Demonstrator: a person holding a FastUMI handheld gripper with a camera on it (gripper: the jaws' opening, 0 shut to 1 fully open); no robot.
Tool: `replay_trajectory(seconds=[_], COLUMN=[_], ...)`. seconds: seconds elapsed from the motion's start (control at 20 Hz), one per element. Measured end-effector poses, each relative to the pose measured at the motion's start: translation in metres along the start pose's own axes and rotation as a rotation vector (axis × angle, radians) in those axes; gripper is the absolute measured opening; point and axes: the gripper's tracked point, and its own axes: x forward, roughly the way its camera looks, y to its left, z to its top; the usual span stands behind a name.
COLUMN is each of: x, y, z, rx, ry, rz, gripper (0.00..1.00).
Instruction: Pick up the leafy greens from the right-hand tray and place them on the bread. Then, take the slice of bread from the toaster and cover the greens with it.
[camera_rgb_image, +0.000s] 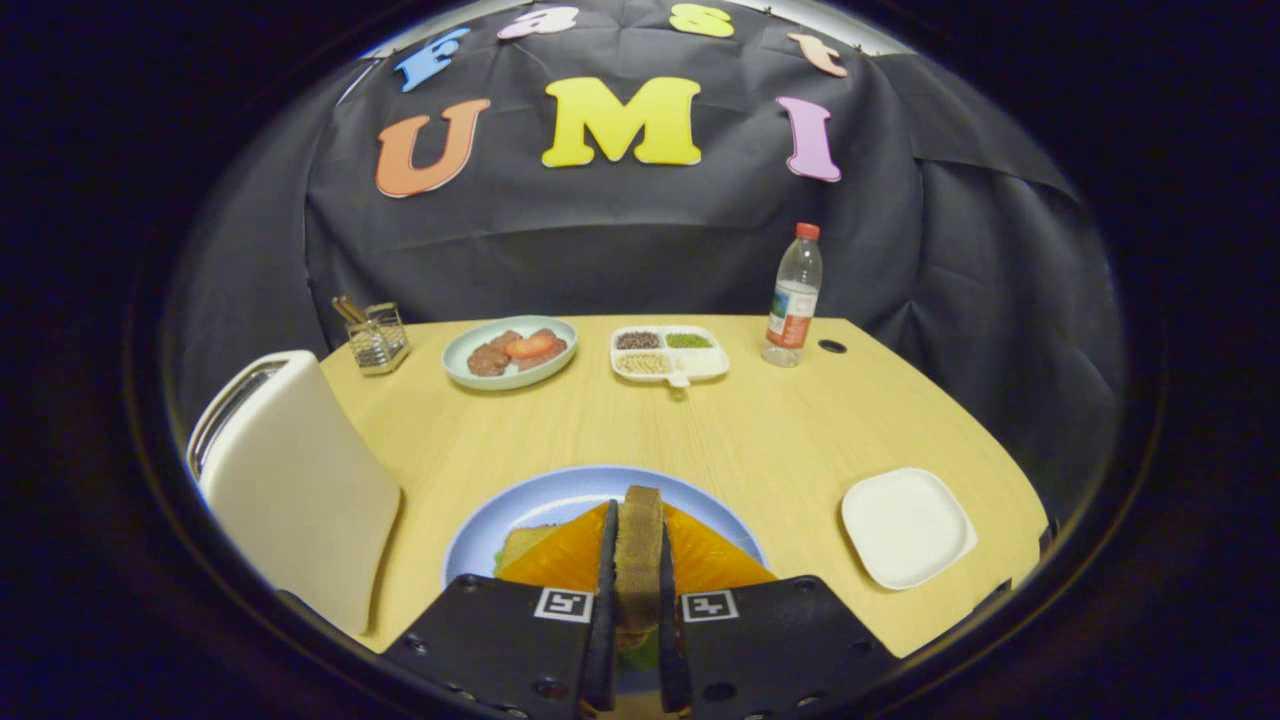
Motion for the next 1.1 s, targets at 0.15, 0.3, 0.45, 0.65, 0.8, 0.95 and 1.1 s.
replay_trajectory(seconds=[0.15,0.3,0.45,0.65,0.8,0.95,1.1], x=[0.007,0.009,0.013,0.008,-0.005,-0.032,-0.066], y=[-0.004,-0.007,-0.011,-0.024,-0.030,-0.033,-0.038], z=[-0.006,-0.008,-0.010,-0.012,-0.008,0.001,0.008], rx=[0.026,0.020,0.014,0.024,0.028,0.049,0.039], ry=[0.012,0.009,0.009,0.007,-0.019,-0.083,-0.137], rz=[0.046,0.060,0.053,0.014,0.016,0.032,0.040], gripper=[0.18,0.18,0.32,0.73,0.97,0.97,0.96])
